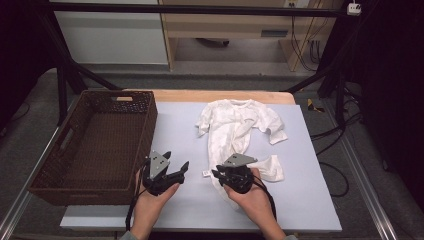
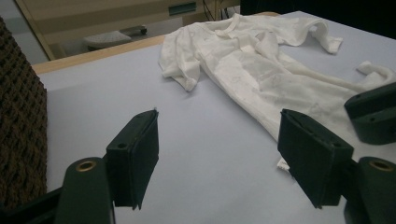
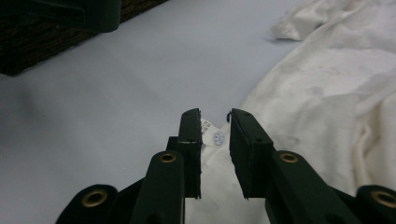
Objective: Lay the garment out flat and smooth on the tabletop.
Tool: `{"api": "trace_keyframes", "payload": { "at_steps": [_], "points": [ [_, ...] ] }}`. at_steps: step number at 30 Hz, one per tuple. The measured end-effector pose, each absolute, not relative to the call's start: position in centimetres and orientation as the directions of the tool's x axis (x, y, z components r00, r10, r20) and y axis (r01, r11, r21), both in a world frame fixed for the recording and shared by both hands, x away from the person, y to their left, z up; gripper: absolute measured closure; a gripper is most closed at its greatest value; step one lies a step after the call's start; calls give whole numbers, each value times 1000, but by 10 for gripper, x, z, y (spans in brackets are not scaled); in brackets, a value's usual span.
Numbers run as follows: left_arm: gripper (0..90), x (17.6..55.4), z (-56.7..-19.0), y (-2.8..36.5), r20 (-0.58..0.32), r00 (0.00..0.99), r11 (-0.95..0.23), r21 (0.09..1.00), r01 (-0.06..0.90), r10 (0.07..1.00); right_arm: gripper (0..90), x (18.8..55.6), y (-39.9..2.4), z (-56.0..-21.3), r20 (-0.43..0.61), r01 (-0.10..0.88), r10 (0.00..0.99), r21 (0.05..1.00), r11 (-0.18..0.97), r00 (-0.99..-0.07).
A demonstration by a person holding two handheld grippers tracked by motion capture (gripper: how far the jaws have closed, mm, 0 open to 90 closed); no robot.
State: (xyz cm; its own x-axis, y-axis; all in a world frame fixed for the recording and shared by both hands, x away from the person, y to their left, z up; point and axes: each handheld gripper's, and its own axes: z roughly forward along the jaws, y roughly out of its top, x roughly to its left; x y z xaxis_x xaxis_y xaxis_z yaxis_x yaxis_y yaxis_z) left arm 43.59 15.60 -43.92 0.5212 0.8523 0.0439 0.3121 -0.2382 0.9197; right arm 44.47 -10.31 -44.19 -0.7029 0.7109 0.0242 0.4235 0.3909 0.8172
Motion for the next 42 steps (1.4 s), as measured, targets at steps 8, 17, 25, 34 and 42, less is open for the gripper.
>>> {"api": "trace_keyframes", "payload": {
  "at_steps": [8,17,25,34,42],
  "points": [
    [286,437,-441,159,36,511,-234,915,328,859,699,421,-108,-450,-15,411,685,790,454,-728],
    [284,437,-441,156,37,525,-245,911,331,850,687,412,-92,-472,-95,421,664,704,572,-742],
    [282,437,-441,158,39,521,-245,910,333,853,900,412,-85,-476,-89,449,674,682,578,-733],
    [282,436,-432,162,34,516,-228,921,317,856,899,423,-52,-472,123,511,663,743,432,-739],
    [282,437,-429,165,29,511,-224,919,324,859,750,430,-56,-462,148,492,671,794,357,-726]
  ]
}}
